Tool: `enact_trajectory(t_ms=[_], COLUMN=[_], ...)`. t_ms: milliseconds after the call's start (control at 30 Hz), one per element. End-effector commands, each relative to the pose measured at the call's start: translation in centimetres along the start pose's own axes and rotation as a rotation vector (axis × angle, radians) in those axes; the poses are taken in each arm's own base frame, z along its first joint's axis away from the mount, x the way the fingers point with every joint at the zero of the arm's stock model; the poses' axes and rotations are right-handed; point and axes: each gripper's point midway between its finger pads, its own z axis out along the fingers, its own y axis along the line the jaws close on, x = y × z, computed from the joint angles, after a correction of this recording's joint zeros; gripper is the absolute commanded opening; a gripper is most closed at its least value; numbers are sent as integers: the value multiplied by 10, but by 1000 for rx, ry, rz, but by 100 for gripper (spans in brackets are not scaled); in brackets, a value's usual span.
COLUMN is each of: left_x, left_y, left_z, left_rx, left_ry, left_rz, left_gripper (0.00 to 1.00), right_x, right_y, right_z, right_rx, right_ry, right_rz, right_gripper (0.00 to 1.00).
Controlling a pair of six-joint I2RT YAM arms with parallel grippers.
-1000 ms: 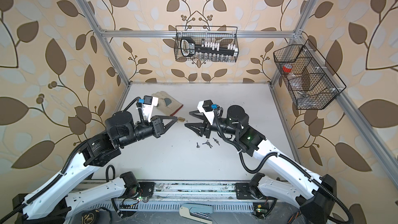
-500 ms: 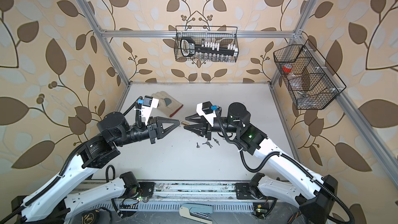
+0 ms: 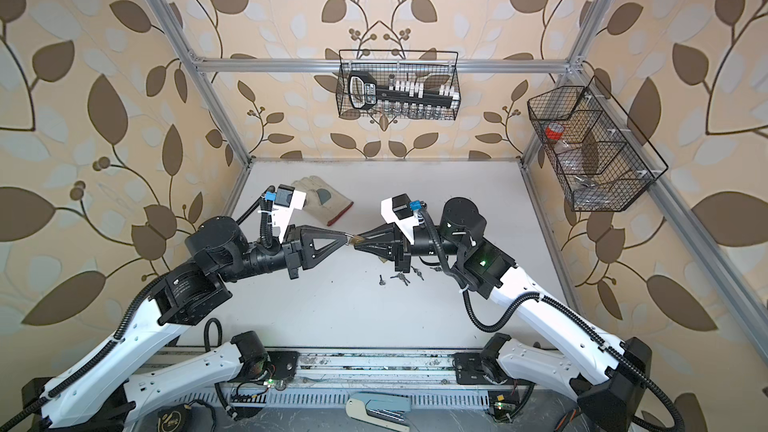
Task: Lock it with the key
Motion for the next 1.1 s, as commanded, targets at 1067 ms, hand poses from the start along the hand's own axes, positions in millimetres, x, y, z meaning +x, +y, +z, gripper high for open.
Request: enact_trajectory(t_ms=[1067], left_x=[33], left_y=[1], left_z=[15], left_rx=[113], left_ry=[120], left_rz=[72], left_gripper=[0], right_x=[-64], right_y=[33], right_z=[-3], right_rx=[-194], right_ry=[-127], right_rz=[257], right_gripper=[0])
